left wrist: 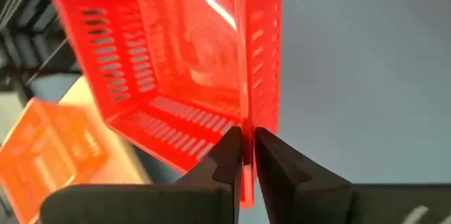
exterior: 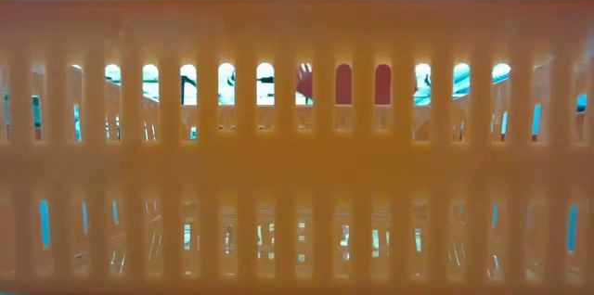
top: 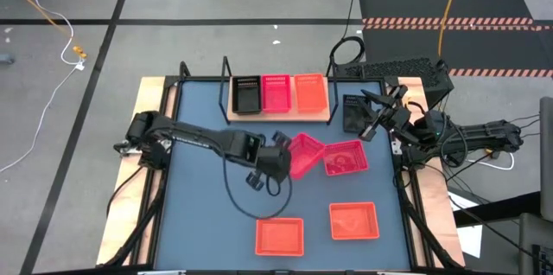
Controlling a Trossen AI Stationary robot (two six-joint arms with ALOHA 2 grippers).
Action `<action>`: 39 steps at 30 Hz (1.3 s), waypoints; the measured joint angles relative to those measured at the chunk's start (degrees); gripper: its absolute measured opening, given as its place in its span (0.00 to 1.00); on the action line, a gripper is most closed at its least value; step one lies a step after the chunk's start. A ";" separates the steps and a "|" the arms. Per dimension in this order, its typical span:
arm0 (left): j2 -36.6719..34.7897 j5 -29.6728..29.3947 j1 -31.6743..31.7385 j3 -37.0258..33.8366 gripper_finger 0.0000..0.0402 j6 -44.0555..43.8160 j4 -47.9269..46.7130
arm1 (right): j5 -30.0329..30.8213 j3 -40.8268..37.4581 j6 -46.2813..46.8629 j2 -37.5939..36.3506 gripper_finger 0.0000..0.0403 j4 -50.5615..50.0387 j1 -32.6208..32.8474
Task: Stack baskets on shelf by color
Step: Stack the left red bin on top of the other red bin on the shelf
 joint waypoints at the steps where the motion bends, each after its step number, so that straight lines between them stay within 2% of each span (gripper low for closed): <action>1: -0.01 -0.14 0.64 1.25 0.09 -0.93 -0.94 | 0.00 0.00 0.00 0.00 0.26 0.00 0.00; 4: -0.01 -2.83 2.66 4.29 0.06 -4.62 -2.30 | 0.00 0.00 0.00 0.00 0.26 0.00 0.00; 9: -0.03 -11.05 6.39 7.00 0.02 -7.39 -3.14 | 0.00 0.00 0.02 0.00 0.26 0.00 0.00; 12: -0.05 -16.49 9.12 7.97 0.03 -9.68 -2.92 | 0.00 0.00 0.00 0.00 0.26 0.00 0.00; 15: -0.04 -18.98 12.71 8.01 0.05 -11.35 -3.13 | 0.00 0.00 0.00 0.00 0.26 0.00 0.00; 23: 1.84 -18.50 23.13 7.68 0.02 -21.28 -1.19 | 0.00 0.00 -0.11 -0.01 0.26 0.00 0.00; 26: 2.37 -14.15 25.62 7.68 0.05 -25.19 -0.66 | 0.00 0.00 -0.11 0.00 0.26 0.18 0.00; 29: 3.09 -11.57 26.59 7.68 0.06 -26.63 -1.34 | 0.00 0.00 -0.13 0.00 0.26 0.34 0.00; 36: 4.99 -11.05 26.20 7.70 0.02 -26.89 -2.83 | 0.00 0.00 -0.17 -0.02 0.26 0.37 -0.02; 39: 6.29 -10.23 25.91 7.68 0.06 -27.27 -4.84 | 0.00 0.00 -0.22 -0.02 0.26 0.37 -0.02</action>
